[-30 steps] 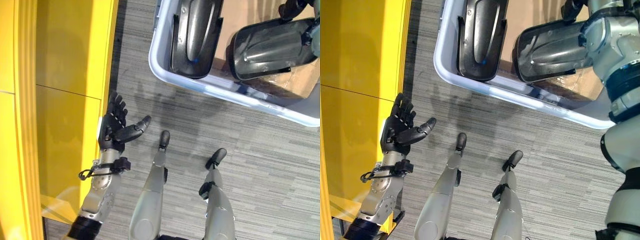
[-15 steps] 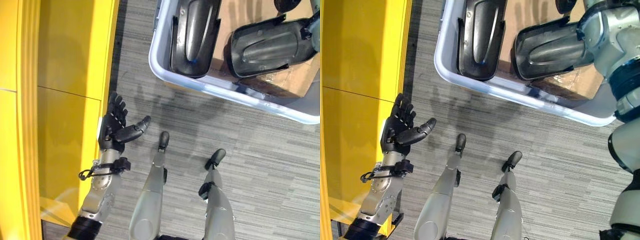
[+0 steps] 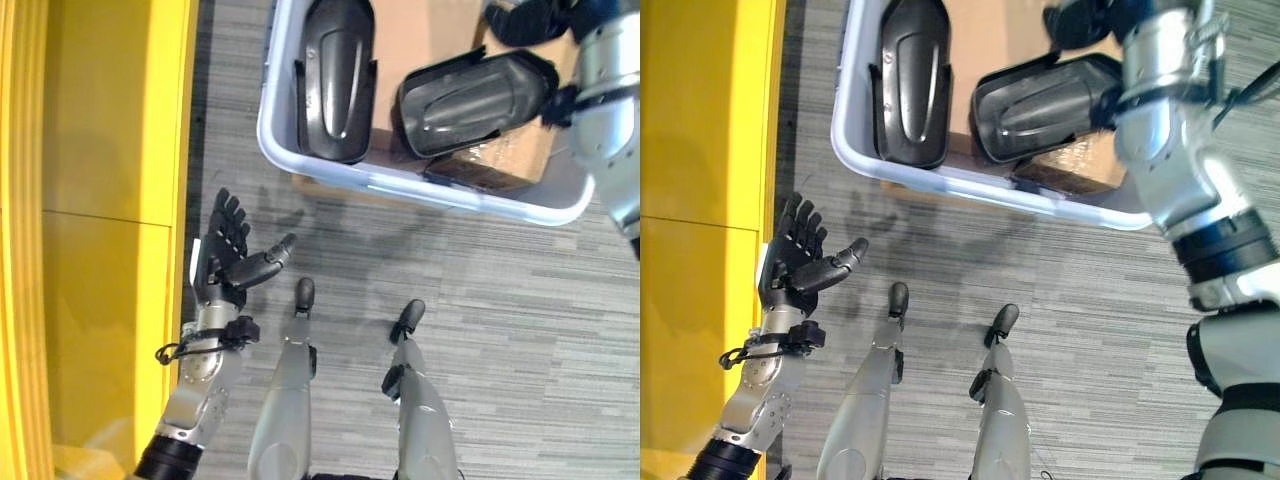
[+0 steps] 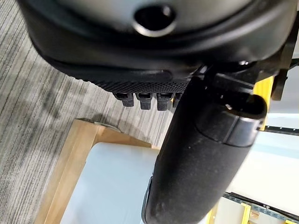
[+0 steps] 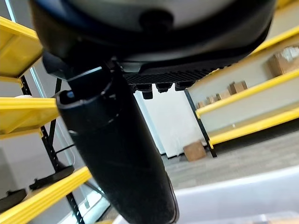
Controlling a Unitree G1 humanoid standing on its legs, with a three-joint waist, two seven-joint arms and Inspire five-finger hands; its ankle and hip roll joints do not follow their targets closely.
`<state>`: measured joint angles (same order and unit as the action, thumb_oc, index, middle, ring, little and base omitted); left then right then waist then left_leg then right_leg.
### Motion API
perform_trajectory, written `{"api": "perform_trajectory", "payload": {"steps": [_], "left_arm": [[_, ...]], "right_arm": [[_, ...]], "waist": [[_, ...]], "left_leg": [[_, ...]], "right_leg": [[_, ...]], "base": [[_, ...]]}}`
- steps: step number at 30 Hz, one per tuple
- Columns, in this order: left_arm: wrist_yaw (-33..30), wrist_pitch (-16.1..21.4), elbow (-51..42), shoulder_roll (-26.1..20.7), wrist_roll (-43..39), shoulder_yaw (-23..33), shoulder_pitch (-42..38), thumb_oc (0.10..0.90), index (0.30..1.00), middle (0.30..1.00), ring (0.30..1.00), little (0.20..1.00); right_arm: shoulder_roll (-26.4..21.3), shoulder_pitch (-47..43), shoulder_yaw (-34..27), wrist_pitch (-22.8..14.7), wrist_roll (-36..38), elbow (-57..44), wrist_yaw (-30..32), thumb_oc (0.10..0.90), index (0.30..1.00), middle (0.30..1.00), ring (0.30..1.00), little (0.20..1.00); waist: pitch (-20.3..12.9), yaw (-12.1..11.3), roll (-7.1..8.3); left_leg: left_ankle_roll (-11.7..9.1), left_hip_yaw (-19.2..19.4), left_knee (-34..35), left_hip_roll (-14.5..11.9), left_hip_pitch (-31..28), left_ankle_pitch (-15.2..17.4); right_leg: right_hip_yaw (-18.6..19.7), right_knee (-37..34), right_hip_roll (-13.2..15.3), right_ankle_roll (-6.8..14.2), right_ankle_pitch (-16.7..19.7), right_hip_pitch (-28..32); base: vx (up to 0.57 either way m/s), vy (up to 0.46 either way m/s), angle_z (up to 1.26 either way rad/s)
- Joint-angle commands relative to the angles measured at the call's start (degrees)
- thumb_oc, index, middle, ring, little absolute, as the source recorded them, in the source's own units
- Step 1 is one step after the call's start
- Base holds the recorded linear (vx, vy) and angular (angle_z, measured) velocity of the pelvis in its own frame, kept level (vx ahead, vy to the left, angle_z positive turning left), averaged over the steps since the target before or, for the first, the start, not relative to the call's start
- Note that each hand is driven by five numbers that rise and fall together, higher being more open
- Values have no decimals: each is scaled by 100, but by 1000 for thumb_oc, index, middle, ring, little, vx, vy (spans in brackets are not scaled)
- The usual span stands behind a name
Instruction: Move parts from the plastic box to the shelf.
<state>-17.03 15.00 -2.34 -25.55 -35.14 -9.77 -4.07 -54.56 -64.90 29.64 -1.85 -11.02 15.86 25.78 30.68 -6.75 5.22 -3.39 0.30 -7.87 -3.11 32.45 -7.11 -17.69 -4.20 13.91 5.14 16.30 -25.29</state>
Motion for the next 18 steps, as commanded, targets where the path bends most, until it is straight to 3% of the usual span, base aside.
{"api": "perform_trajectory", "payload": {"steps": [1,9,11,14,18], "left_arm": [[-33,310,-641,-20,363,453,300,900,1000,1000,1000,1000],[19,191,-747,-16,447,559,607,900,1000,1000,1000,1000],[30,172,-715,-4,461,545,626,900,1000,1000,1000,1000],[27,119,-645,42,443,556,686,900,1000,1000,1000,1000],[58,91,-642,53,374,511,756,900,1000,1000,1000,1000]], "right_arm": [[-74,12,-1143,-450,211,-798,361,900,1000,1000,1000,1000],[476,2062,-2349,-649,299,-1862,58,900,1000,1000,1000,1000],[627,2307,-2489,-709,426,-1955,55,900,1000,1000,1000,1000],[1258,2867,-2684,-869,939,-2091,9,900,1000,1000,1000,1000],[1737,3122,-2644,-884,1038,-2136,-42,900,1000,1000,1000,1000]], "waist": [[-131,-84,149],[-372,36,266],[-403,53,285],[-477,109,319],[-537,120,333]], "left_leg": [[91,-13,475,-17,-702,139],[74,36,580,-93,-946,138],[72,41,598,-102,-991,140],[78,76,620,-139,-1091,145],[89,86,621,-154,-1171,164]], "right_leg": [[-173,497,259,598,-653,907],[-161,429,213,608,-658,1069],[-149,420,209,609,-663,1093],[-104,426,183,602,-673,1139],[-74,439,172,595,-696,1173]], "base": [[0,0,0],[9,-4,-7],[11,-2,-4],[6,-10,-4],[11,-7,-6]]}}
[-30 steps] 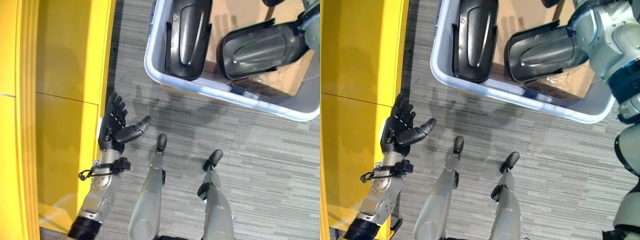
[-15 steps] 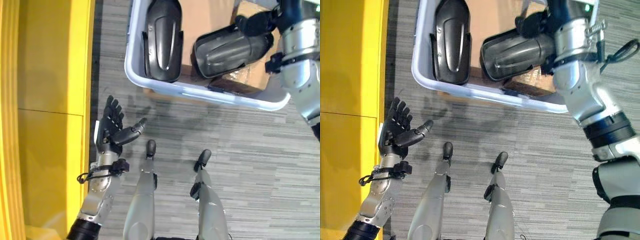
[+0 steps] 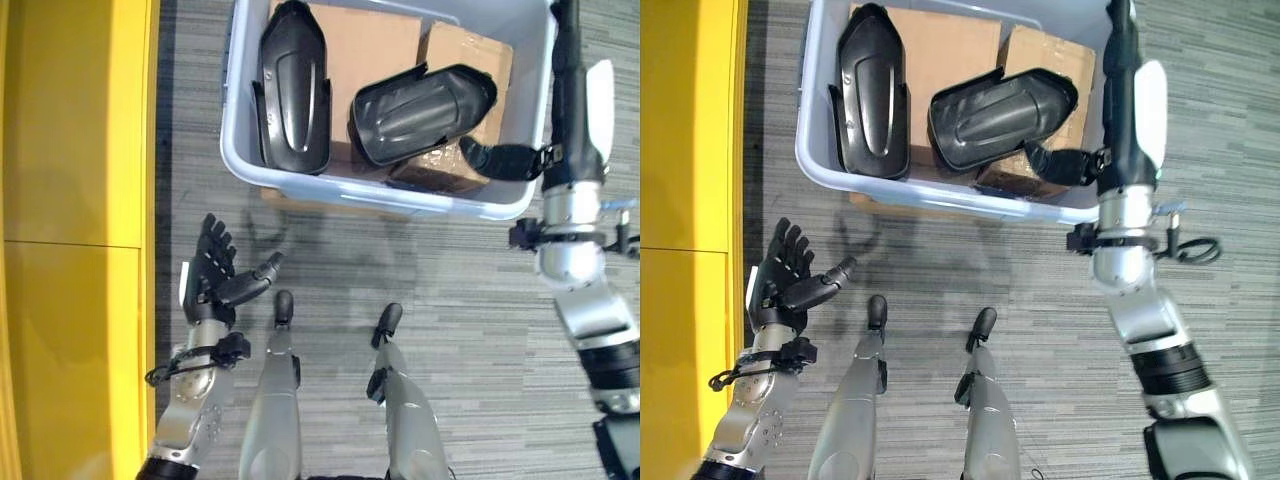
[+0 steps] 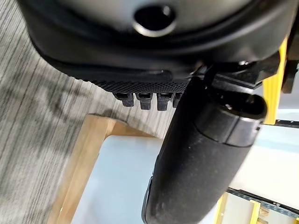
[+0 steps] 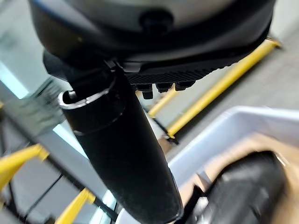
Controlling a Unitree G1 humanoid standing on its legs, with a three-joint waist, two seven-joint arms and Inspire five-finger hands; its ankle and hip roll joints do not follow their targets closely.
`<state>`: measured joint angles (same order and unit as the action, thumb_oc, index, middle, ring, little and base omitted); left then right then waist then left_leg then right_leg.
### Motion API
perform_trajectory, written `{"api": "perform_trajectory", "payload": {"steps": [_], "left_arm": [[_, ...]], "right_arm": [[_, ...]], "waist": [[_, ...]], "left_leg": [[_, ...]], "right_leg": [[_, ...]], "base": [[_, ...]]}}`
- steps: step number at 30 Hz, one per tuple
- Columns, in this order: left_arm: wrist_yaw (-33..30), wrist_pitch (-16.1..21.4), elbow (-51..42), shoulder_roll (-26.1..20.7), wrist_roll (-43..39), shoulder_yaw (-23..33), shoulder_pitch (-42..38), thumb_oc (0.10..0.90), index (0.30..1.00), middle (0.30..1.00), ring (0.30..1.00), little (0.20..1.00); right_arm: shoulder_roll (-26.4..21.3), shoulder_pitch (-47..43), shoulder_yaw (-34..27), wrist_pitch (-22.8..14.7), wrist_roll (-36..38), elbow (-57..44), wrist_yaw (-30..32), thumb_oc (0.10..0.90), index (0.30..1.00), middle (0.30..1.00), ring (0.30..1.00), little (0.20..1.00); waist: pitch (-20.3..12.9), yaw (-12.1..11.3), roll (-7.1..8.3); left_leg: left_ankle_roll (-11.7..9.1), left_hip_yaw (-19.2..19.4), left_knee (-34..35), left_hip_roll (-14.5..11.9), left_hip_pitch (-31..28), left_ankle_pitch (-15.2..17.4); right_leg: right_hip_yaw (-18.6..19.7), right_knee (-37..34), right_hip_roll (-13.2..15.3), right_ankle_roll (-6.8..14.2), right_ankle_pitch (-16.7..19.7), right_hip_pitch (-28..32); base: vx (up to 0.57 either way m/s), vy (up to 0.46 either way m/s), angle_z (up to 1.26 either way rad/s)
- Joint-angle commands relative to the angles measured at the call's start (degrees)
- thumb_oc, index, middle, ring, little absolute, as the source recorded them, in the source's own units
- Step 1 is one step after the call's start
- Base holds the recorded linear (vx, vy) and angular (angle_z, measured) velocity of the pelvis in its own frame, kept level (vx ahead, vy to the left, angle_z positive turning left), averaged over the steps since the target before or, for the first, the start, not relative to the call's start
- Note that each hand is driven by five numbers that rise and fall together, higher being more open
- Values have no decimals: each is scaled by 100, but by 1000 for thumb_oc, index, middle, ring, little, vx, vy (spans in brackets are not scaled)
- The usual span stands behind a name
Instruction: Move parts from the plastic box to the shelf.
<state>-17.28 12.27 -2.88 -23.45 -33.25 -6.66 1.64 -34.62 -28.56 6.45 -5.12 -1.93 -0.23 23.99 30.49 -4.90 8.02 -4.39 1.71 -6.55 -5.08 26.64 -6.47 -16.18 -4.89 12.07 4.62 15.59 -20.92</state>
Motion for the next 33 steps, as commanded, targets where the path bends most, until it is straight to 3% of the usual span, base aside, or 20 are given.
{"api": "perform_trajectory", "payload": {"steps": [1,3,7,9,14,25,33], "left_arm": [[85,352,-615,-163,183,191,214,900,1000,1000,1000,1000],[77,346,-609,-153,174,175,236,900,1000,1000,1000,1000],[5,306,-543,-133,100,67,220,900,1000,1000,1000,1000],[2,296,-531,-141,88,33,212,900,1000,1000,1000,1000],[-113,248,-507,-120,54,-214,166,900,1000,1000,1000,1000],[-235,260,-447,-73,-7,-608,44,900,1000,1000,1000,1000],[-299,264,-421,-37,48,-795,-33,900,1000,1000,1000,1000]], "right_arm": [[-15,-484,-318,-556,280,-482,210,900,1000,1000,1000,1000],[164,-460,-305,-572,381,-449,269,900,1000,1000,1000,1000],[1045,-589,-287,-798,1290,-190,548,900,1000,1000,1000,1000],[1166,-651,-278,-855,1481,-131,587,900,1000,1000,1000,1000],[1936,-1126,-354,-1361,2645,230,955,900,1000,1000,1000,1000],[2423,-1885,-898,-1766,3049,1103,1921,900,1000,1000,1000,1000],[2428,-2013,-1057,-1619,2564,1308,2416,900,1000,1000,1000,1000]], "waist": [[-557,-65,39],[-569,-73,35],[-635,-105,-67],[-650,-106,-74],[-671,-176,-263],[-662,-282,-573],[-632,-308,-708]], "left_leg": [[201,-51,481,42,-635,122],[207,-42,476,39,-662,132],[208,-12,501,27,-773,158],[219,-8,519,47,-761,122],[228,-3,575,97,-840,141],[254,-39,586,158,-849,127],[255,-54,588,177,-844,119]], "right_leg": [[-206,516,355,641,-636,760],[-200,523,358,643,-640,772],[-156,551,376,634,-681,820],[-157,536,392,628,-655,801],[-162,534,438,633,-667,837],[-172,549,513,624,-669,858],[-172,559,524,633,-677,855]], "base": [[9,-8,-11],[4,1,-9],[3,7,-8],[-9,5,-2],[0,0,0],[0,0,0],[0,0,0]]}}
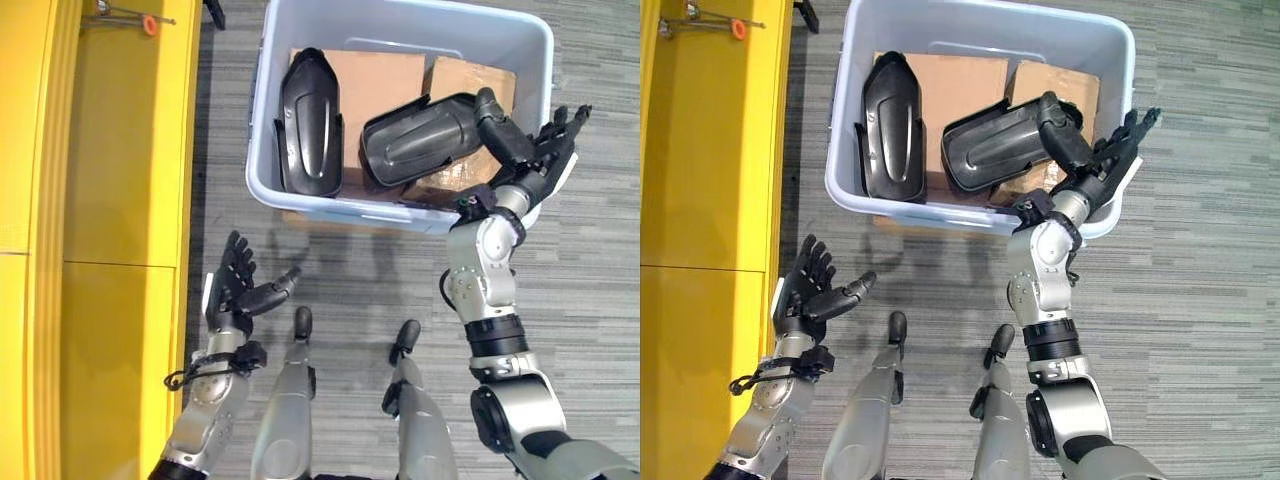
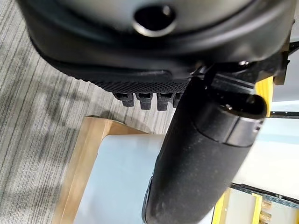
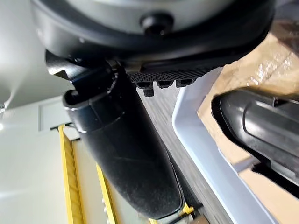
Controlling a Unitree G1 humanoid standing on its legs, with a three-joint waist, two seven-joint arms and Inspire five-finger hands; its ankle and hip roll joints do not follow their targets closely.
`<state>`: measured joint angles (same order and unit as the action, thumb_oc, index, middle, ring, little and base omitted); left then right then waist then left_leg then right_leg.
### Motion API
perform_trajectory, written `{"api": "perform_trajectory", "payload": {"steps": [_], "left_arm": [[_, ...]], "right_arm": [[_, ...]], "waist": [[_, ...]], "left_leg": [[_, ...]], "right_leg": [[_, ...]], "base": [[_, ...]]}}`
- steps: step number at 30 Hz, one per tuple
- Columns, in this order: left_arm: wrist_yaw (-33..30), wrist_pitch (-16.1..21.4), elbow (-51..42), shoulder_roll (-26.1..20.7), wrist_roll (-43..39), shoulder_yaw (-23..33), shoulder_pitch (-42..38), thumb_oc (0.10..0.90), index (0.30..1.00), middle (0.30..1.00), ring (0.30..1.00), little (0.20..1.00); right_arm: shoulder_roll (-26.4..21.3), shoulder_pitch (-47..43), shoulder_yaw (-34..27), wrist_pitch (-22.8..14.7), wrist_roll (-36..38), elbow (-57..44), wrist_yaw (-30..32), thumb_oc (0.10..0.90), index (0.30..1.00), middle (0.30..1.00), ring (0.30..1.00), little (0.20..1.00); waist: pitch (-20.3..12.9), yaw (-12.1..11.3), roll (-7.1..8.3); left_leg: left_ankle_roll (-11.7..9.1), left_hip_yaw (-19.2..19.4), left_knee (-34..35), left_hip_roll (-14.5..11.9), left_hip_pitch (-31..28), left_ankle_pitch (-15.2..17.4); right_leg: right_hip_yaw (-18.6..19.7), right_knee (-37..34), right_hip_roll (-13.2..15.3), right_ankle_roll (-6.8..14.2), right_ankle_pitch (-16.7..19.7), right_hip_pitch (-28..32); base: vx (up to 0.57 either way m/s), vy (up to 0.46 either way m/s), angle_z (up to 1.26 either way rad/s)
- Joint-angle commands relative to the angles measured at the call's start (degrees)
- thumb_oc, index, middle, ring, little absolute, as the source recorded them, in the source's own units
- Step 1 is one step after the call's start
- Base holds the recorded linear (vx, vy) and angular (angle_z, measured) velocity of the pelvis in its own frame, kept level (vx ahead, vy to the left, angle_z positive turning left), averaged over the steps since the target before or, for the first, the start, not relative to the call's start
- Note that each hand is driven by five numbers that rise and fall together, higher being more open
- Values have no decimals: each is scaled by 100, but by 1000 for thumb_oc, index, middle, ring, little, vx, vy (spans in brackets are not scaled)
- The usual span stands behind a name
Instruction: Move parts from the plastic box to the shelf.
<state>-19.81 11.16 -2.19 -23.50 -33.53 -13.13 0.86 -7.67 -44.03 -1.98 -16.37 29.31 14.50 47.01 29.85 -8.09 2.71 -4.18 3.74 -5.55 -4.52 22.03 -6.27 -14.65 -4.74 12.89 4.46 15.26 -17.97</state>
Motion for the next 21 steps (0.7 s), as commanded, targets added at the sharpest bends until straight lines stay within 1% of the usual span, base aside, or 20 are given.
{"api": "perform_trajectory", "payload": {"steps": [1,2,3,5,7,21], "left_arm": [[-52,382,-479,-3,96,-202,25,900,1000,1000,1000,1000],[-52,384,-476,-2,97,-206,22,900,1000,1000,1000,1000],[-74,389,-461,31,107,-252,-10,900,1000,1000,1000,1000],[-104,391,-463,54,119,-294,-21,900,1000,1000,1000,1000],[-138,392,-458,68,151,-326,-54,900,1000,1000,1000,1000],[-188,392,-450,115,182,-365,-19,900,1000,1000,1000,1000]], "right_arm": [[-257,-445,-262,-454,-751,-131,253,900,1000,1000,1000,1000],[-255,-443,-262,-448,-765,-140,265,900,1000,1000,1000,1000],[-232,-406,-301,-396,-939,-89,439,900,1000,1000,1000,1000],[-201,-378,-346,-355,-1033,-34,549,900,1000,1000,1000,1000],[-149,-359,-361,-359,-1020,39,587,900,1000,1000,1000,1000],[9,-497,-104,-469,-271,951,222,900,1000,1000,1000,1000]], "waist": [[-549,16,-205],[-548,15,-207],[-539,18,-233],[-532,22,-249],[-521,26,-264],[-436,46,-285]], "left_leg": [[236,-262,487,126,-375,95],[236,-264,486,126,-375,94],[242,-274,490,129,-370,94],[244,-273,493,131,-367,94],[246,-277,499,138,-364,97],[242,-232,523,160,-336,84]], "right_leg": [[-322,552,446,646,-652,548],[-323,554,446,646,-653,547],[-323,554,453,646,-660,544],[-328,558,460,647,-663,541],[-321,555,461,645,-664,535],[-311,531,479,633,-624,499]], "base": [[0,0,0],[0,0,0],[0,0,0],[0,0,0],[0,0,0],[0,0,0]]}}
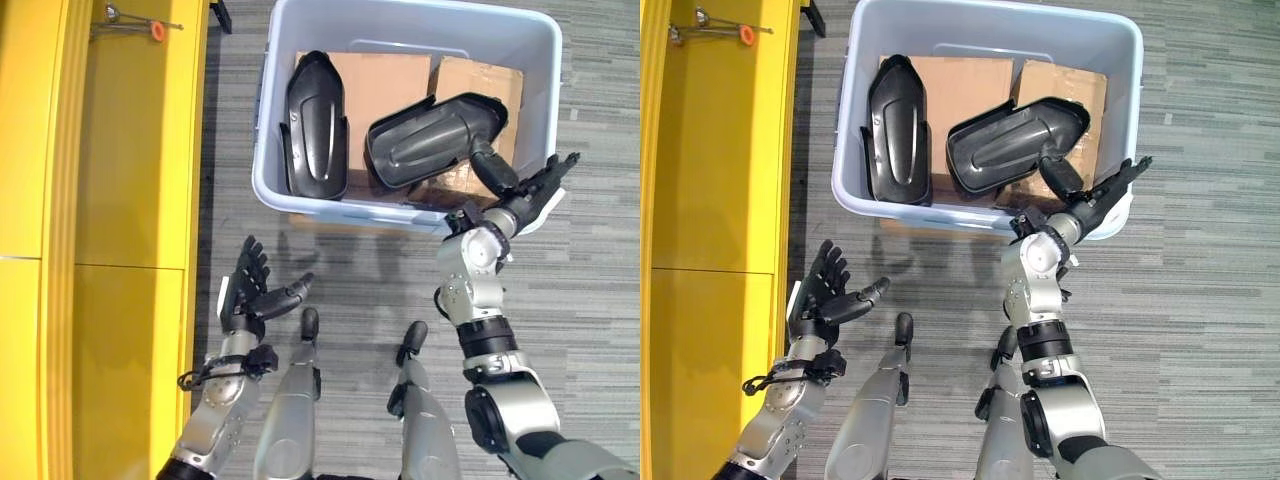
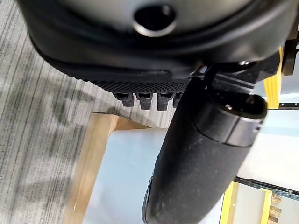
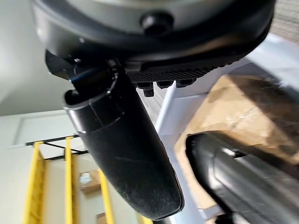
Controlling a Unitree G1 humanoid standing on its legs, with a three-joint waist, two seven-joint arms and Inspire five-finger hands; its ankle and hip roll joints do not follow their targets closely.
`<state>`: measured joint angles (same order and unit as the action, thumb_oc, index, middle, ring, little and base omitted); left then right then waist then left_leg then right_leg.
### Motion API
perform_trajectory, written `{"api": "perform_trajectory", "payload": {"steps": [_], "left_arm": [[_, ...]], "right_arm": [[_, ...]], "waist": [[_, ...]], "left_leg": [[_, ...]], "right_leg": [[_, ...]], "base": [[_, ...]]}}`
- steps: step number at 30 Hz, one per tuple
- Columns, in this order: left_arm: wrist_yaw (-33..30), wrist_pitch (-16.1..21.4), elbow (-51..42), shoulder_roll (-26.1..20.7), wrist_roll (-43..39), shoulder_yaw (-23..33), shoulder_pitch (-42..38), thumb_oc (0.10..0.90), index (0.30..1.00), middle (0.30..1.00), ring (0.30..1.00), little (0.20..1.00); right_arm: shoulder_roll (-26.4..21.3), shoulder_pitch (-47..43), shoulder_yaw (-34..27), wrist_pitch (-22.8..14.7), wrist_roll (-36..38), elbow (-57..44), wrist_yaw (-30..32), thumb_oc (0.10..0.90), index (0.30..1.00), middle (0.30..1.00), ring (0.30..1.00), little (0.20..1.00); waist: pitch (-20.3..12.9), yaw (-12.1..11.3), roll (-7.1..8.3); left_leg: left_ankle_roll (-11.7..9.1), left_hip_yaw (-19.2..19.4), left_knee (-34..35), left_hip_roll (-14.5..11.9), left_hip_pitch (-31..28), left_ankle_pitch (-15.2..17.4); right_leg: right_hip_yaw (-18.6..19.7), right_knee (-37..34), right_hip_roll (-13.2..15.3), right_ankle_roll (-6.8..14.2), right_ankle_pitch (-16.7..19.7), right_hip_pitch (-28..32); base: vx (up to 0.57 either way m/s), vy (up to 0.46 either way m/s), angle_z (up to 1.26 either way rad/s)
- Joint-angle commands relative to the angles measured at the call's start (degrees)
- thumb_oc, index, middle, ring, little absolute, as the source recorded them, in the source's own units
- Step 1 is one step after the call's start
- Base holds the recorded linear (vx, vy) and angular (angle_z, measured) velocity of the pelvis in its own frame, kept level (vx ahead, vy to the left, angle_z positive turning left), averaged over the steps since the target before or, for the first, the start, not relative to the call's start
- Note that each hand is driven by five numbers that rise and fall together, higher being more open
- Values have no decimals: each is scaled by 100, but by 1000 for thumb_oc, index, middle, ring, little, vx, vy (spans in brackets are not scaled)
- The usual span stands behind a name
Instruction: Move parts from the plastic box to the shelf.
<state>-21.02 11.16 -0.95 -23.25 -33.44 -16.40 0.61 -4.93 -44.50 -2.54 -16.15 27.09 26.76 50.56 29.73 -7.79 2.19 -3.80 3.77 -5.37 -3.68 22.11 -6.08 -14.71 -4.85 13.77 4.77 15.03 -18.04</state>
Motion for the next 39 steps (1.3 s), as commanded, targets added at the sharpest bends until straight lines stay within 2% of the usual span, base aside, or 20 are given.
{"api": "perform_trajectory", "payload": {"steps": [1,11,20,28,39], "left_arm": [[-74,400,-568,101,175,-37,18,900,1000,1000,1000,1000],[-90,444,-513,118,138,-60,4,900,1000,1000,1000,1000],[-109,524,-454,146,101,-103,-97,900,1000,1000,1000,1000],[-115,560,-403,201,47,-170,-189,900,1000,1000,1000,1000],[-129,594,-335,252,-48,-227,-268,900,1000,1000,1000,1000]], "right_arm": [[-267,-481,-17,-510,65,-141,-194,900,1000,1000,1000,1000],[-234,-612,145,-462,355,534,-414,900,1000,1000,1000,1000],[-404,-1023,137,-448,785,1558,-605,900,1000,1000,1000,1000],[-487,-1223,176,-495,901,1791,-660,900,1000,1000,1000,1000],[-476,-1462,187,-465,1307,2620,-867,900,1000,1000,1000,1000]], "waist": [[-414,10,-234],[-329,-41,-263],[-191,-139,-378],[-123,-172,-425],[-74,-247,-485]], "left_leg": [[202,-234,510,76,-330,60],[197,-236,530,93,-282,39],[193,-259,513,120,-205,28],[192,-274,490,133,-152,32],[196,-260,432,158,-81,79]], "right_leg": [[-310,537,392,599,-599,503],[-326,541,400,605,-585,462],[-355,556,412,615,-576,412],[-359,573,413,610,-603,379],[-360,589,426,621,-616,332]], "base": [[0,0,0],[0,0,0],[0,0,0],[8,5,5],[0,0,0]]}}
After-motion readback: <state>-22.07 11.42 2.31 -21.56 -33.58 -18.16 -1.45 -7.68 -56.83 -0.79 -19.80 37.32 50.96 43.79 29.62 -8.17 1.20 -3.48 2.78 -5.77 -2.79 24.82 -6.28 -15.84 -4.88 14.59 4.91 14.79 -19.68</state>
